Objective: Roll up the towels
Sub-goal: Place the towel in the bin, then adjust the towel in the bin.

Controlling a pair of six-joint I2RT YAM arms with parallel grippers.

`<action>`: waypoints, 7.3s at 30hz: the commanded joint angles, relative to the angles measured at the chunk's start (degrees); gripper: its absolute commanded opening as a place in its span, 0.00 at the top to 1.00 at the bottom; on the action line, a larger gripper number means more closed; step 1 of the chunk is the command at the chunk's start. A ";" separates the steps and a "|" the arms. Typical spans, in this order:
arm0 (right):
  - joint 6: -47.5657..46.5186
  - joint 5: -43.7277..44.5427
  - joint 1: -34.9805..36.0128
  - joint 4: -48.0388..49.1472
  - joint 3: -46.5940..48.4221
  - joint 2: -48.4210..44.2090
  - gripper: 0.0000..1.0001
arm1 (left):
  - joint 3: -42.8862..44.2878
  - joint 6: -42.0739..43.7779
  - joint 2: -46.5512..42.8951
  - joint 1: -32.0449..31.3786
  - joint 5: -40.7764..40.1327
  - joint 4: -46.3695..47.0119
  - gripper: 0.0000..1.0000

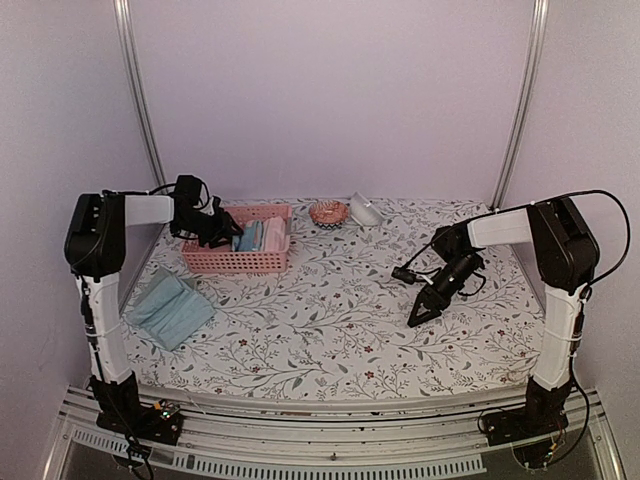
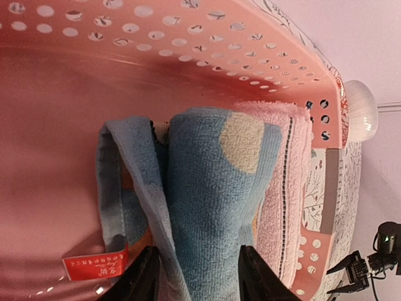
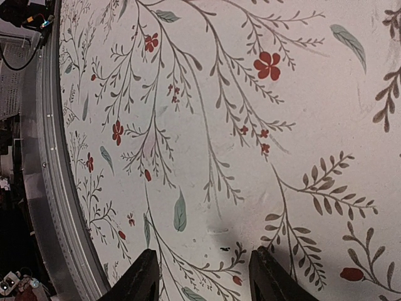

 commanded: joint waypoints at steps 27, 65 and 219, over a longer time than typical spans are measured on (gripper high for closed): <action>-0.69 0.32 0.43 -1.16 0.55 0.91 0.50 | 13.66 7.76 4.48 -11.21 -29.01 -15.23 0.55; -0.96 0.38 0.45 -1.37 0.55 2.36 0.50 | -12.84 -10.66 2.80 -1.85 20.96 35.15 0.85; -1.10 1.03 0.68 -2.32 1.18 4.24 0.52 | -10.54 -3.22 -1.59 -6.52 2.18 22.39 0.41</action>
